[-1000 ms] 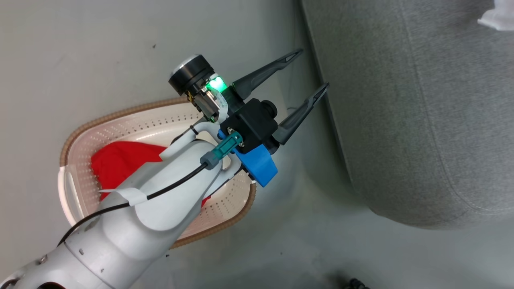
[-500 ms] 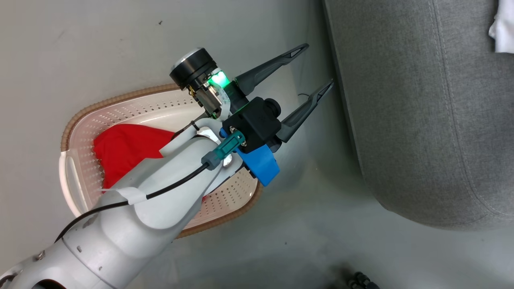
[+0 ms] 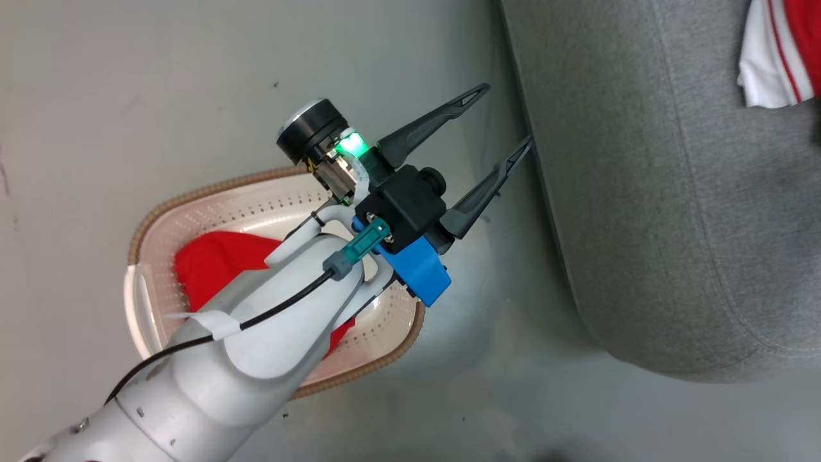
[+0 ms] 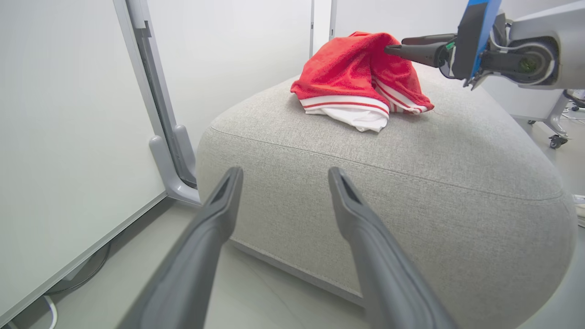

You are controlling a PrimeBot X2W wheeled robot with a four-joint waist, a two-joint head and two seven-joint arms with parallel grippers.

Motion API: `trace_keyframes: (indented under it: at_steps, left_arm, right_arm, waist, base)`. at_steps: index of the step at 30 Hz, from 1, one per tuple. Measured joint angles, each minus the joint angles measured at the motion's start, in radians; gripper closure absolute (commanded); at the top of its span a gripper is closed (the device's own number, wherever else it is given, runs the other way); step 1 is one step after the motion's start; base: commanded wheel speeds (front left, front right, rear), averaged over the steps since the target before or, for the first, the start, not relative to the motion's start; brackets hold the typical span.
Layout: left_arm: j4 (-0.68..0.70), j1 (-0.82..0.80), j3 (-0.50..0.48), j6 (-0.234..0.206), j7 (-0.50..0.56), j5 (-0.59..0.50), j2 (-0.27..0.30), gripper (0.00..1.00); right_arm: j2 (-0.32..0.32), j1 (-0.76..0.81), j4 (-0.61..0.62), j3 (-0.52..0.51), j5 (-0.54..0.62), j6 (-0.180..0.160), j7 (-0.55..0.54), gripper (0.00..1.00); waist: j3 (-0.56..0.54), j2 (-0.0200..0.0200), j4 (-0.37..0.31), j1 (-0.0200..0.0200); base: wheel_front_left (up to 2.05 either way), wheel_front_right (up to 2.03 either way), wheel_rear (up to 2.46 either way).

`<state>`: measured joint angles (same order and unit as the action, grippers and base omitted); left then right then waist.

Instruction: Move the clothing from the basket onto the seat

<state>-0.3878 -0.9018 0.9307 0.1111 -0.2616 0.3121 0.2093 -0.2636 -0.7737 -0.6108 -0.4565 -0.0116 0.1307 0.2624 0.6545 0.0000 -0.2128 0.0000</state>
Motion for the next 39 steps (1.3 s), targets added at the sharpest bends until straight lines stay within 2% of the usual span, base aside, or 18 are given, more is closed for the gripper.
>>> trace_keyframes:
  at_steps: [8,17,25,39]
  left_arm:
    - [0.036,0.110,-0.075,-0.020,0.000,0.014,-0.011,0.00]
    - [0.050,0.270,-0.195,-0.027,0.000,0.021,-0.011,0.00]
    - [0.070,0.410,-0.334,-0.032,-0.001,0.009,-0.021,0.00]
    - [0.106,0.610,-0.593,-0.031,-0.001,-0.042,-0.038,0.00]
  right_arm:
    - [0.035,0.198,0.167,0.080,-0.015,0.000,0.000,0.00]
    - [0.094,0.363,0.323,0.220,-0.020,0.000,0.000,0.00]
    - [0.145,0.465,0.396,0.318,-0.046,0.000,0.000,0.00]
    - [0.199,0.585,0.467,0.373,-0.035,0.000,0.000,0.00]
  waist:
    - [-0.129,0.0000,0.011,-0.0001]
    - [-0.275,0.0000,0.056,-0.0002]
    - [-0.392,0.0000,0.115,-0.0003]
    - [-0.530,0.0000,0.201,-0.0002]
  base:
    - [0.00,0.00,0.00]
    - [0.00,0.00,0.00]
    - [0.00,0.00,0.00]
    - [0.00,0.00,0.00]
